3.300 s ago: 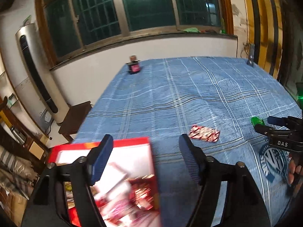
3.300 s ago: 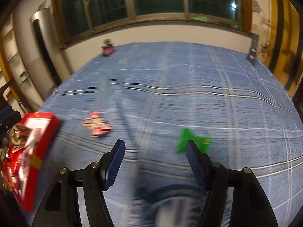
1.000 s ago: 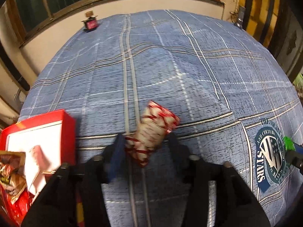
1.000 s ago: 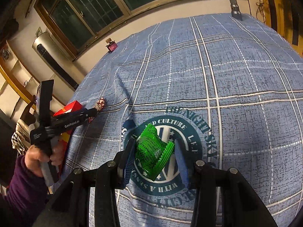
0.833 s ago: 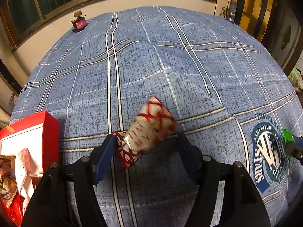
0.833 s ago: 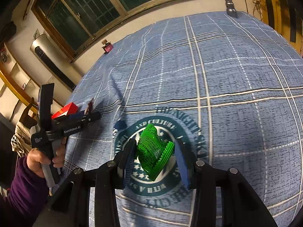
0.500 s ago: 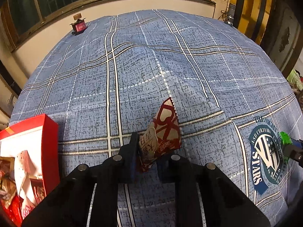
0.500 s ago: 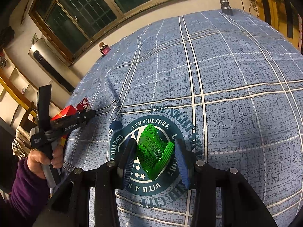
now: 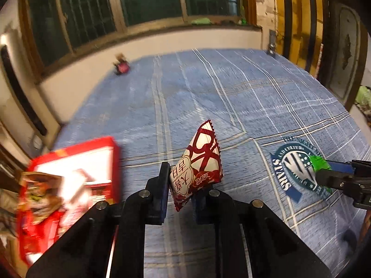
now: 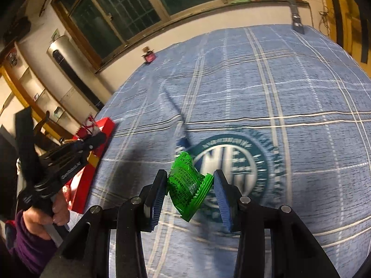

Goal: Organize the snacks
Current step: 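Lift both packets and carry them over the red-rimmed box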

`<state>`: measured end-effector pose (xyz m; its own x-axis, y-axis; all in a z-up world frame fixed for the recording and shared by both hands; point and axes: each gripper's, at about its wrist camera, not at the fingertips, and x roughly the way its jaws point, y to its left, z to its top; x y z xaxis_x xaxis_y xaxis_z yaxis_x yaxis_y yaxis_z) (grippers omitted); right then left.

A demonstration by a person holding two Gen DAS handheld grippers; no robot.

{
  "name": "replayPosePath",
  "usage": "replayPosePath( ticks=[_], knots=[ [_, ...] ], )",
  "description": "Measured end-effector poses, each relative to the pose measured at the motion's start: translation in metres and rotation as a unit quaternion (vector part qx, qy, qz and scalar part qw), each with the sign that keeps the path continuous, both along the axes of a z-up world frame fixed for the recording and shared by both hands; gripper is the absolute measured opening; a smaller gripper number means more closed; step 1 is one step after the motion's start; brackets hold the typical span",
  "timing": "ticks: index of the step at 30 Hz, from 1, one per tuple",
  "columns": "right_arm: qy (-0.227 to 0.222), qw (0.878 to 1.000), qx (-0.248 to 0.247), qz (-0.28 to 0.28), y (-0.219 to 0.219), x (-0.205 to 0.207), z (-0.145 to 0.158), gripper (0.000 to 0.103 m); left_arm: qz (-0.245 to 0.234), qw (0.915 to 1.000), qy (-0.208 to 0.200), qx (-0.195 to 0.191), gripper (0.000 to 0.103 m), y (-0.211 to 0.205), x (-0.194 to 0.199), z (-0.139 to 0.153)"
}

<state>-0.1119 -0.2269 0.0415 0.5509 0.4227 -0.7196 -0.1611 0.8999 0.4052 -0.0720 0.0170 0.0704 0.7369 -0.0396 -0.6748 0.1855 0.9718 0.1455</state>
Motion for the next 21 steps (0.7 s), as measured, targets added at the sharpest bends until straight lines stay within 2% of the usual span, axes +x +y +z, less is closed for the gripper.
replayPosePath(
  ticks=[4,7,13,21],
  knots=[
    [-0.012,1.0,0.001,0.016,0.027,-0.009,0.01,0.042,0.027,0.9988,-0.041,0.009,0.014,0.022,-0.023,0.02],
    [-0.021,0.999,0.006,0.027,0.047,-0.016,0.017,0.042,0.043,0.9974,-0.057,0.007,0.014,0.037,-0.038,0.03],
    [-0.033,0.998,0.01,0.045,0.08,-0.032,0.024,0.042,0.069,0.9951,-0.071,0.002,0.014,0.066,-0.063,0.039],
    [-0.038,0.998,0.005,0.056,0.111,-0.043,0.029,0.042,0.093,0.993,-0.073,-0.003,0.014,0.092,-0.076,0.034]
  ],
)
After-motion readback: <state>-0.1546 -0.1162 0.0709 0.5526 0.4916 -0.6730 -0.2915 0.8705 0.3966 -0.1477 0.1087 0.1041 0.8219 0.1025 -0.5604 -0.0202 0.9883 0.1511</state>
